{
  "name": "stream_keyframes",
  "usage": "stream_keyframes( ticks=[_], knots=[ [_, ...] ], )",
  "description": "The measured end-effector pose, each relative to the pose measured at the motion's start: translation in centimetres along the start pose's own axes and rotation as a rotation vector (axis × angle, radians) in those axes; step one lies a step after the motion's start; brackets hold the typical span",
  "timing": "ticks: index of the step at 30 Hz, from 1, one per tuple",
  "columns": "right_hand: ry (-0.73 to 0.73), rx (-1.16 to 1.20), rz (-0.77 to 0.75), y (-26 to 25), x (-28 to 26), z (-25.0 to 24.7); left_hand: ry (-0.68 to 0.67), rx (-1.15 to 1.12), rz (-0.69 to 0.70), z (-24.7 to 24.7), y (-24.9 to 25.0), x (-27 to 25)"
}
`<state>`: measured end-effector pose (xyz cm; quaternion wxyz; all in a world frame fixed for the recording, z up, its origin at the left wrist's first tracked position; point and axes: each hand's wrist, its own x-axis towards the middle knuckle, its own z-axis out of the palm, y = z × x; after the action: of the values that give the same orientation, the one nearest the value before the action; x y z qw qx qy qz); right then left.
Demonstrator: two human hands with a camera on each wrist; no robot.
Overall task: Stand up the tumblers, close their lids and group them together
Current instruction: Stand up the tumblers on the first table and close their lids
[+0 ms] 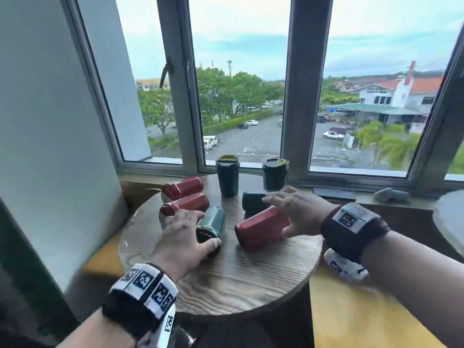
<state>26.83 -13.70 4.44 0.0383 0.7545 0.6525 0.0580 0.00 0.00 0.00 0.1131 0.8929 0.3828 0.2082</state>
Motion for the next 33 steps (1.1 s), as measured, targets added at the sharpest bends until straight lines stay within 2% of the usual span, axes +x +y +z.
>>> stream_keyframes(
  ticks=[4,10,17,25,33],
  knots=[
    [-0.106,-0.073,-0.045,0.1,1.6,-0.3,-0.083,0.022,-0.101,1.1,-0.7,0.4],
    [-0.117,-0.118,-0.124,0.8,2.6,0.8,-0.046,-0.017,-0.178,2.3,-0.7,0.1],
    [-0.114,0.041,-0.14,0.7,2.6,0.3,-0.038,-0.046,-0.234,3.2,-1.0,0.1],
    [-0.042,0.303,-0.155,-0.2,4.6,-4.1,-0.025,-0.069,-0.222,3.7,-1.1,0.1],
    [-0.043,0.316,-0.153,-1.9,6.1,-3.4,0.018,-0.114,-0.22,4.2,-1.3,-0.1]
  ],
)
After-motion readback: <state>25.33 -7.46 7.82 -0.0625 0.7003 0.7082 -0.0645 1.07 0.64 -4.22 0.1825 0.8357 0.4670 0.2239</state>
